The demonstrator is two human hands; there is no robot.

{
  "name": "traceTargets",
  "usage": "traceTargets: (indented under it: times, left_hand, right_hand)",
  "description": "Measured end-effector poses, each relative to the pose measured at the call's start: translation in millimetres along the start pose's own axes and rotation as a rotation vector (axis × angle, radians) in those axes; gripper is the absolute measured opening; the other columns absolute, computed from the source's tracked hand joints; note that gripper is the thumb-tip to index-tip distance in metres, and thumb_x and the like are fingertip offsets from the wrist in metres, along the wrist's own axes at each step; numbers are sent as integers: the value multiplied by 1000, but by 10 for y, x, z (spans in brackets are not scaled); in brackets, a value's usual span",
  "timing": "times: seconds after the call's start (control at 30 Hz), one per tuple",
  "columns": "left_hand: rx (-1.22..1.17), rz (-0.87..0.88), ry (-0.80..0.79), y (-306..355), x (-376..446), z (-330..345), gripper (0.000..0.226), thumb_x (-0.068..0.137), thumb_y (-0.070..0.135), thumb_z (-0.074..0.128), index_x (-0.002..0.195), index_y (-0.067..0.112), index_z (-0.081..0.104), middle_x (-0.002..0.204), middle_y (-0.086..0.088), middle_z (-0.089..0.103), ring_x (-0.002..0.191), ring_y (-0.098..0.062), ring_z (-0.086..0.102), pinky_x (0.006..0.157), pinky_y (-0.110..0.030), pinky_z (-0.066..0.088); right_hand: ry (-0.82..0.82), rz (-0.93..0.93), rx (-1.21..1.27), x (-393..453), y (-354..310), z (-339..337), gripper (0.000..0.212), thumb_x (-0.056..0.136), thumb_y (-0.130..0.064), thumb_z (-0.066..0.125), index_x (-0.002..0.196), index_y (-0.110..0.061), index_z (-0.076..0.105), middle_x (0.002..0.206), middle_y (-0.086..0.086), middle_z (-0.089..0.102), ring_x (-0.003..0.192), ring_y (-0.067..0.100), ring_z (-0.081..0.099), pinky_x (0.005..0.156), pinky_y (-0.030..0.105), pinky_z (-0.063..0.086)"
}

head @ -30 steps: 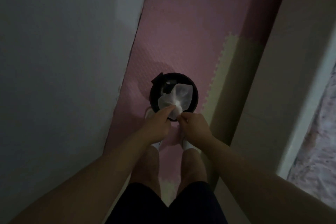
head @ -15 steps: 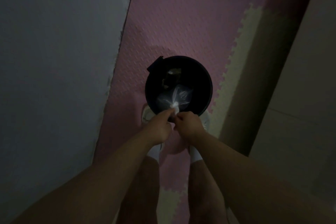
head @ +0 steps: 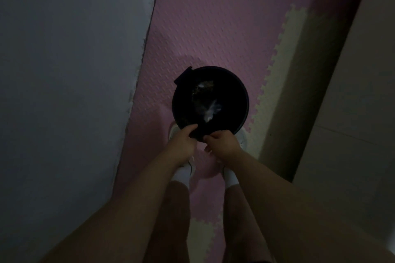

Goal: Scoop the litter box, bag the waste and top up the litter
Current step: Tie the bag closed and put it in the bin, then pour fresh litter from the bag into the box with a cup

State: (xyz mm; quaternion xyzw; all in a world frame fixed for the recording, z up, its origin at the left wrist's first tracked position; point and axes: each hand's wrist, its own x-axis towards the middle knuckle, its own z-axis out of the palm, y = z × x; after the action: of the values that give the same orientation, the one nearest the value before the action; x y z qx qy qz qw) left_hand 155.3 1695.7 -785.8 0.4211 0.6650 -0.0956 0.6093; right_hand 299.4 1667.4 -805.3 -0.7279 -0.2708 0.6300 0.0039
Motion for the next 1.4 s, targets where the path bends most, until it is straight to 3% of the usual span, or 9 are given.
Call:
traceTargets:
  times: [0.07,0.17,0.27,0.37,0.6,0.7,0.87,1.07,1.4]
  left_hand:
    - [-148,-72,77,27,-32,-103,54,98,2,47,151,15,42,153,-8,45,132,-23,50,110,-35,42]
    - [-201,-59,115,130,-196,-217,53,100,3,47,152,13,39,148,-5,47,130,-19,50,103,-30,43]
    - [-75,14,75,245,-472,-262,53,98,16,53,150,22,43,139,-1,54,117,-13,56,101,-30,47]
    - [53,49,27,386,-796,-317,54,95,24,55,148,26,45,147,-4,51,127,-19,54,110,-39,45]
    - [399,166,0,1043,-2146,-493,53,100,22,53,152,21,40,155,-2,43,137,-19,44,102,-17,27]
    - [496,291,35,1299,-2803,-595,54,99,25,56,151,20,43,155,-4,44,137,-20,45,105,-20,30]
    - [664,540,4,1519,-3647,-703,58,93,32,57,150,25,43,151,1,47,131,-20,51,111,-39,42]
    - [958,907,-48,1685,-4255,-716,58,94,33,61,149,19,46,156,-2,43,141,-21,41,119,-37,30]
    - [1184,1334,-267,1787,-5349,131,67,86,54,47,145,22,51,149,0,51,139,-21,46,116,-40,34]
  right_hand:
    - [34,69,122,-87,-35,-88,22,97,-23,61,84,-7,70,86,20,74,57,25,64,52,32,51]
    - [112,32,132,-248,-87,-196,21,94,-22,64,88,-4,73,86,19,74,67,28,69,65,42,58]
    - [165,-76,-60,-551,-204,-328,21,92,-25,66,98,-8,77,95,12,75,93,28,69,78,32,52]
    - [202,-141,-156,-921,-332,-493,23,89,-22,67,102,-5,74,100,14,73,97,31,67,78,32,49]
    - [175,-217,-335,-2319,-620,-947,34,87,-29,64,117,-14,70,105,12,71,100,33,65,81,34,52]
    - [208,-312,-407,-3072,-708,-1112,35,87,-32,63,117,-13,68,109,15,66,102,35,62,81,37,53]
    - [359,-337,-403,-4150,-623,-1101,44,93,-33,60,132,-13,58,124,11,61,114,31,55,87,35,46]
    - [579,-272,-280,-5023,-429,-825,58,98,-37,56,150,-17,42,149,6,45,134,26,42,106,35,39]
    - [966,-39,-3,-6358,524,-295,52,90,-45,57,138,-26,53,132,-1,57,117,24,56,90,37,51]
